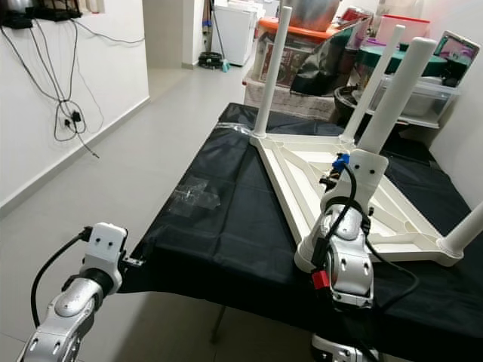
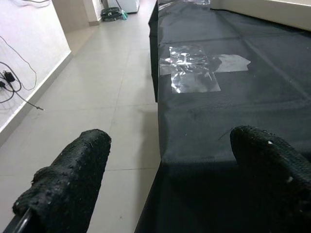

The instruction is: Building children table

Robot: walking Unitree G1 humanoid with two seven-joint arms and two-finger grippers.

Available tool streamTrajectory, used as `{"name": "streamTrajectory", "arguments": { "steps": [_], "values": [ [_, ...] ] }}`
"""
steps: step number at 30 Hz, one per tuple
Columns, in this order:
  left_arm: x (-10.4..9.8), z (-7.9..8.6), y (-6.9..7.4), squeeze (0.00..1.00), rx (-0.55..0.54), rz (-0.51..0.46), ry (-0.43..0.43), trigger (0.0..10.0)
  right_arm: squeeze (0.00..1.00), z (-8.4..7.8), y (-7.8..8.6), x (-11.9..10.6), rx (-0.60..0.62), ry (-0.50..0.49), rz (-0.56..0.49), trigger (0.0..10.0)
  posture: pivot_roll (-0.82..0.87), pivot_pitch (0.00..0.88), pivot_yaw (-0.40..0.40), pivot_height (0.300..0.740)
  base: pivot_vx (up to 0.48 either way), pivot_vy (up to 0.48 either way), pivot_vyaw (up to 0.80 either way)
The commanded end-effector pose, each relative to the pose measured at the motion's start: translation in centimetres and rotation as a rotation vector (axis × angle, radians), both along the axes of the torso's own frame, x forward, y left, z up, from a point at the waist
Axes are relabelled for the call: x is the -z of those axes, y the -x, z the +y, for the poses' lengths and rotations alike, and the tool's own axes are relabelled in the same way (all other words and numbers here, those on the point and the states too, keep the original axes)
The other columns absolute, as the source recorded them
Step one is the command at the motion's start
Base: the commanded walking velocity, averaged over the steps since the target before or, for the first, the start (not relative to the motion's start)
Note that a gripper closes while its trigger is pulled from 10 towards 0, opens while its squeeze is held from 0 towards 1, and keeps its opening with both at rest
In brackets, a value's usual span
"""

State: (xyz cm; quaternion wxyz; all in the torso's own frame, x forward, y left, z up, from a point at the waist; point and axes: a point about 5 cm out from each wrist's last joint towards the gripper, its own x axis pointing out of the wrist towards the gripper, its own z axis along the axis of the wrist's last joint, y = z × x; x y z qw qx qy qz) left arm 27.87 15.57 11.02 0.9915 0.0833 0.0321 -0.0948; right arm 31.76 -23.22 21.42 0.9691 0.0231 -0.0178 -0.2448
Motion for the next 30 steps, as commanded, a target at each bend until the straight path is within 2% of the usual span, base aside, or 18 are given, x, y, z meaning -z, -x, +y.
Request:
{"name": "streamTrajectory", "arguments": {
  "steps": [1, 3, 4, 12, 16, 18, 19, 22, 23, 27, 28, 29, 30],
  "values": [
    [0.1, -0.2, 0.0, 0.00, 0.011, -0.002, -0.012, 10.0, 1.00, -0.6, 0.2, 1.9, 0.008, -0.019, 0.092, 10.0, 0.10, 0.000, -0.121, 0.740, 0.000, 0.000, 0.00],
    [0.2, -0.2, 0.0, 0.00, 0.012, -0.001, -0.012, 10.0, 1.00, -0.7, 0.2, 1.8, 0.012, -0.018, 0.096, 10.0, 0.10, 0.000, -0.121, 0.740, 0.000, 0.000, 0.00],
    [0.2, -0.3, 0.0, 0.00, 0.014, 0.001, -0.010, 10.0, 0.00, -0.6, 0.2, 1.7, 0.012, -0.025, 0.098, 10.0, 0.10, 0.000, -0.121, 0.740, 0.000, 0.000, 0.00],
    [0.2, -0.2, 0.0, 0.00, 0.017, 0.002, -0.011, 10.0, 0.00, -0.5, 0.2, 1.2, 0.004, -0.031, 0.089, 10.0, 0.09, 0.000, -0.118, 0.740, 0.000, 0.000, 0.00],
    [0.2, -0.3, 0.0, 0.00, 0.018, 0.003, -0.011, 10.0, 0.00, -1.0, 0.4, 0.4, -0.027, -0.029, 0.065, 10.0, 0.09, 0.000, -0.119, 0.740, 0.000, 0.000, 0.00],
    [0.4, -0.3, 0.1, 0.00, 0.021, 0.006, -0.012, 10.0, 0.00, -2.0, 0.6, -0.7, -0.089, -0.019, 0.018, 10.0, 0.08, 0.000, -0.114, 0.740, 0.000, 0.000, 0.00],
    [0.4, -0.3, 0.1, 0.00, 0.025, 0.009, -0.012, 10.0, 0.00, -2.4, 0.7, -1.5, -0.164, -0.018, -0.008, 10.0, 0.08, 0.000, -0.114, 0.740, 0.000, 0.000, 0.00],
    [0.5, -0.4, 0.1, 0.00, 0.027, 0.009, -0.012, 10.0, 0.00, -2.6, 0.8, -1.9, -0.216, 0.000, -0.026, 10.0, 0.08, 0.000, -0.114, 0.740, 0.000, 0.000, 0.00],
    [0.4, -0.5, 0.1, 0.00, 0.033, 0.009, -0.011, 10.0, 0.00, -3.1, 0.9, -2.8, -0.312, 0.033, -0.055, 10.0, 0.07, 0.000, -0.109, 0.740, 0.000, 0.000, 0.00],
    [0.4, -0.6, 0.0, 0.00, 0.036, 0.008, -0.011, 10.0, 0.00, -3.6, 1.0, -3.5, -0.375, 0.074, -0.070, 10.0, 0.07, 0.000, -0.104, 0.740, 0.000, 0.000, 0.00],
    [0.4, -0.6, -0.2, 0.00, 0.038, 0.007, -0.011, 10.0, 0.00, -4.0, 0.9, -3.9, -0.441, 0.106, -0.072, 10.0, 0.07, 0.000, -0.102, 0.740, 0.000, 0.000, 0.00],
    [0.4, -0.6, -0.2, 0.00, 0.038, 0.007, -0.011, 10.0, 0.00, -4.0, 0.9, -3.9, -0.441, 0.106, -0.072, 10.0, 0.07, 0.000, -0.102, 0.740, 0.000, 0.000, 0.00],
    [0.4, -0.6, -0.2, 0.00, 0.041, 0.007, -0.011, 10.0, 0.00, -4.2, 0.7, -3.8, -0.494, 0.132, -0.063, 10.0, 0.06, 0.000, -0.099, 0.740, 0.000, 0.000, 0.00]
  ]
}}
